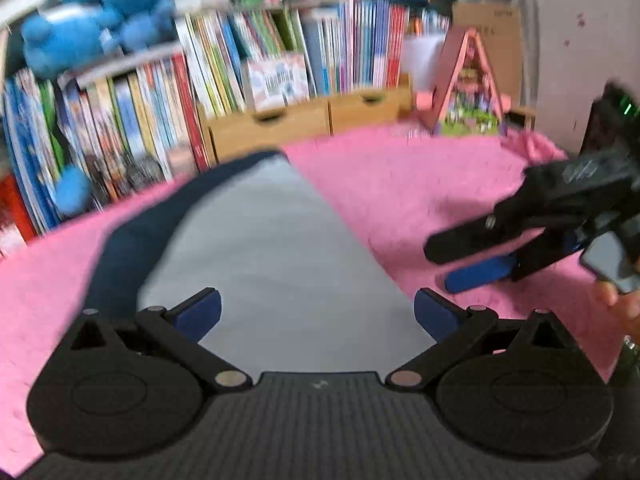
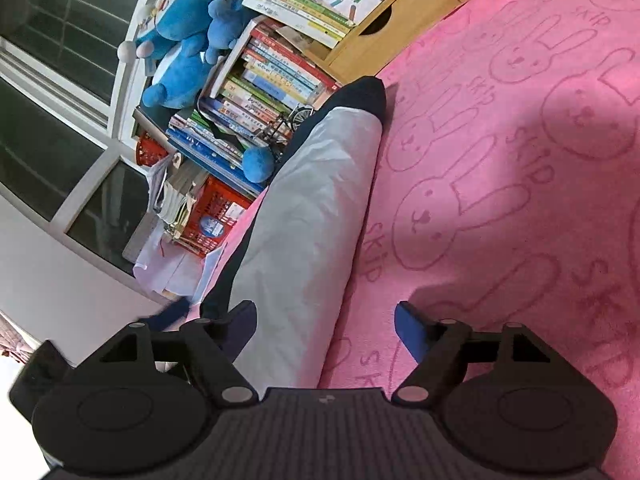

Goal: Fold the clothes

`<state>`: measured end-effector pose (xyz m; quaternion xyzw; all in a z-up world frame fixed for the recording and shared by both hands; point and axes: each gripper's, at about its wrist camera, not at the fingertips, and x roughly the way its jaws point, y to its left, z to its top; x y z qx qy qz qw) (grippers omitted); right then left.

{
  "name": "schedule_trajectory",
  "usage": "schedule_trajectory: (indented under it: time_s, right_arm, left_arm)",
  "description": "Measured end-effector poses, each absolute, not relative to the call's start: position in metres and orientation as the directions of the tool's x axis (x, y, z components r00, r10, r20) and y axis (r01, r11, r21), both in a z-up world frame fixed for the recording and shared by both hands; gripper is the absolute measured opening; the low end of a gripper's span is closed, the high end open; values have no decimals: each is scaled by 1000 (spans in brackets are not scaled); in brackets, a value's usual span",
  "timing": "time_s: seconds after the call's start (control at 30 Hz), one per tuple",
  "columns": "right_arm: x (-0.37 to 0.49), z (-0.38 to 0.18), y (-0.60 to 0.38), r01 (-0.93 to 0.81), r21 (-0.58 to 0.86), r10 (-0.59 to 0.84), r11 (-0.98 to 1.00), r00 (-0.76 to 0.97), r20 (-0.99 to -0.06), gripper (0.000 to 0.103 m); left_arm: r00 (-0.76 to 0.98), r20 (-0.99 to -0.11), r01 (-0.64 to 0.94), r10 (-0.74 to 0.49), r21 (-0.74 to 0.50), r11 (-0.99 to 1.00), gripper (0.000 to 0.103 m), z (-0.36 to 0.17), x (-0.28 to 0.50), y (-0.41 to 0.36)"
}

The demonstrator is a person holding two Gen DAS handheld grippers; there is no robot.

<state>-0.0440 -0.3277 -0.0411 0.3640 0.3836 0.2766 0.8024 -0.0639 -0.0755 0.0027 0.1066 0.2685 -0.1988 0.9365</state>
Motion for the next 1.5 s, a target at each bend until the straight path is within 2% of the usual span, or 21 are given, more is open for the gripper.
schedule_trajectory:
  time_s: [0.13,0.27,0.33,0.37,0.53,0.6,0.7,1.07,1.5]
  right_arm:
    - [-34,-38,-316,-179,782,733,597,518,-441,83]
    - [-21,-35,-297,-197,759,732,620,494,-469,82]
    - [-10,-37,-287,-180,753,721,633,491,-489,62]
    - [-4,-39,-282,-171,745,714,644,484,-506,45]
    - [19,-47,-276,-136,758,701,638,510,-498,40]
    - [33,-53,-279,-88,785,700,613,521,-489,34]
    - [56,-58,-281,-11,811,692,585,529,-492,31]
    - [131,-63,-282,56,803,654,593,548,-521,31]
    - [203,-63,-281,53,797,623,602,594,-510,30]
  left_arm:
    - [731,-596,437,-332,35,899,103,-16,-50,-78]
    - [693,-635,438,-342,-6,899,103,-33,-39,-81]
    - [696,-638,434,-329,9,901,103,-37,-39,-86]
    - [699,-640,436,-320,27,900,103,-38,-40,-88]
    - [706,-642,444,-300,70,894,103,-42,-44,-96]
    - [704,-642,447,-302,70,892,103,-43,-44,-97]
    - [704,-642,449,-305,69,891,103,-43,-44,-98]
    - [700,-637,463,-323,60,885,103,-44,-45,-96]
    - [694,-634,479,-341,53,876,103,-44,-47,-94]
